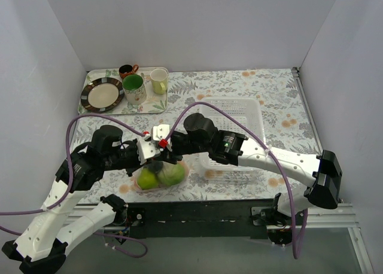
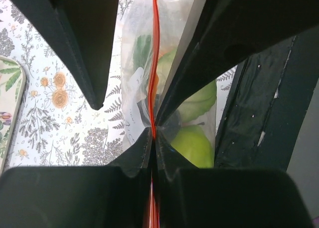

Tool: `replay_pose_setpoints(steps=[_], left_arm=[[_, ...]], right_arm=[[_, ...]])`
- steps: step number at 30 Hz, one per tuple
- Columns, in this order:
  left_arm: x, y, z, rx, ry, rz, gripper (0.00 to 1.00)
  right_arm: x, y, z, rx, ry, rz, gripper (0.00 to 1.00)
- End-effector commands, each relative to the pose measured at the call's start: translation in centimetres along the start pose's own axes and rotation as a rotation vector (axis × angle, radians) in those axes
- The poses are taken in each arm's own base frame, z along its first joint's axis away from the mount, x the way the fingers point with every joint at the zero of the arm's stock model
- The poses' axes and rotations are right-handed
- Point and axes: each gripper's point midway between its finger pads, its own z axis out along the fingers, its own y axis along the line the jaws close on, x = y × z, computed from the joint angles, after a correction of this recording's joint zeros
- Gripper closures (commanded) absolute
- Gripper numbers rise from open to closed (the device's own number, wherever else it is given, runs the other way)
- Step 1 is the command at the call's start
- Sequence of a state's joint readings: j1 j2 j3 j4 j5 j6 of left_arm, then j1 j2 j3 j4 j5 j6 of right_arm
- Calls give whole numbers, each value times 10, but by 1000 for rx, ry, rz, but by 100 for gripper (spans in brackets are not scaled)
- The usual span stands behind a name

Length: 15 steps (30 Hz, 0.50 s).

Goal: Open the zip-top bag and remove the fake food

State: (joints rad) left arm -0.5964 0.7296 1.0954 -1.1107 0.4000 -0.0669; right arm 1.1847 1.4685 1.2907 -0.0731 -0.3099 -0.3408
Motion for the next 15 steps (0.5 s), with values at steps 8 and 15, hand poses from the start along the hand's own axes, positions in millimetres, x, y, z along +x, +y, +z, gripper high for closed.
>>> replay_pose_setpoints(steps=[8, 15], left_arm=[[-36, 0, -12, -5, -143, 63, 100], [-39, 4, -13, -18, -150, 61, 100]], right_arm=[[12, 5, -4, -22, 39, -2, 38], [16, 16, -32, 13, 1, 15, 36]])
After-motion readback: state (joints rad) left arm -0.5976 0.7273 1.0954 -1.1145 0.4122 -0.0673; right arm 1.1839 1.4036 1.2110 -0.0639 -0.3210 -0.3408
